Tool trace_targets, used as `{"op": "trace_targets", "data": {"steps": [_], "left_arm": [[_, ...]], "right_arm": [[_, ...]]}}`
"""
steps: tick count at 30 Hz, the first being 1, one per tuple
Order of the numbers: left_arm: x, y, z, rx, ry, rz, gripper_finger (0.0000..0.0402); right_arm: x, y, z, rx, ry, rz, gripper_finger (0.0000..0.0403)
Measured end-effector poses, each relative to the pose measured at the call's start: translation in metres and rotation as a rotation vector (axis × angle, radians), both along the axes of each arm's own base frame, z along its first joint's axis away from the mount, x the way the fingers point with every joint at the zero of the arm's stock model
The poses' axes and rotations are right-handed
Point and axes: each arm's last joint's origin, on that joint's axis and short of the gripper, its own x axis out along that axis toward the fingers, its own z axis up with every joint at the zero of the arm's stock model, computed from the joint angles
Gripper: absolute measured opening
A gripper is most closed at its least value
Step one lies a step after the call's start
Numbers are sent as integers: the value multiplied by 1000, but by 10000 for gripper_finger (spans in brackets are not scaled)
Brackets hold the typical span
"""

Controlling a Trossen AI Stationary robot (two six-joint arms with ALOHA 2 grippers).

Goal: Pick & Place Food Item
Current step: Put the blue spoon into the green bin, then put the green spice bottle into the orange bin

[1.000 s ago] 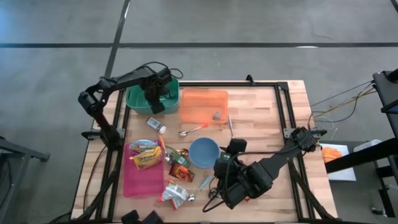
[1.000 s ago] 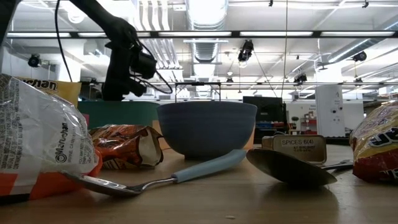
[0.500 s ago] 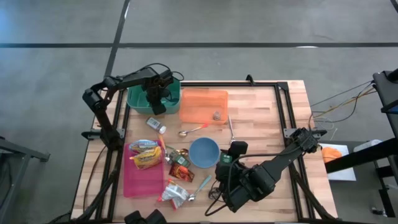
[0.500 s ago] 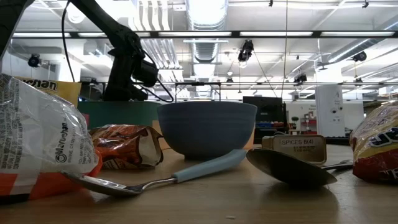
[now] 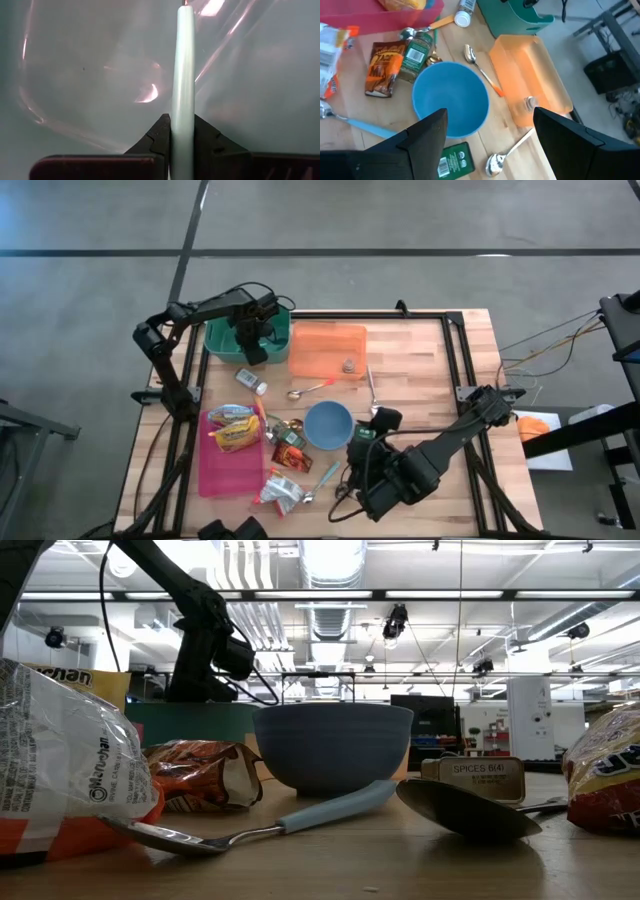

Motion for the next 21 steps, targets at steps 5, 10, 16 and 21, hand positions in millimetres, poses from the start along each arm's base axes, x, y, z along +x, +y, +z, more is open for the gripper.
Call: {"op": "trace_targets", "data": {"steps": [5,10,16,21], "left_arm": [[0,0,0,4,2,17,53],[0,0,0,7,4,27,89],[0,0,0,5,2,28,125],[0,0,0,-5,-6,25,157]], "right_arm": [[1,-4,-19,-33,-4,-65,292],[-4,-26,-38,-56,-4,-175,292],[-21,-61,-40,16,-91,-226,292],[-28,-74,-36,162,-224,-32,292]]}}
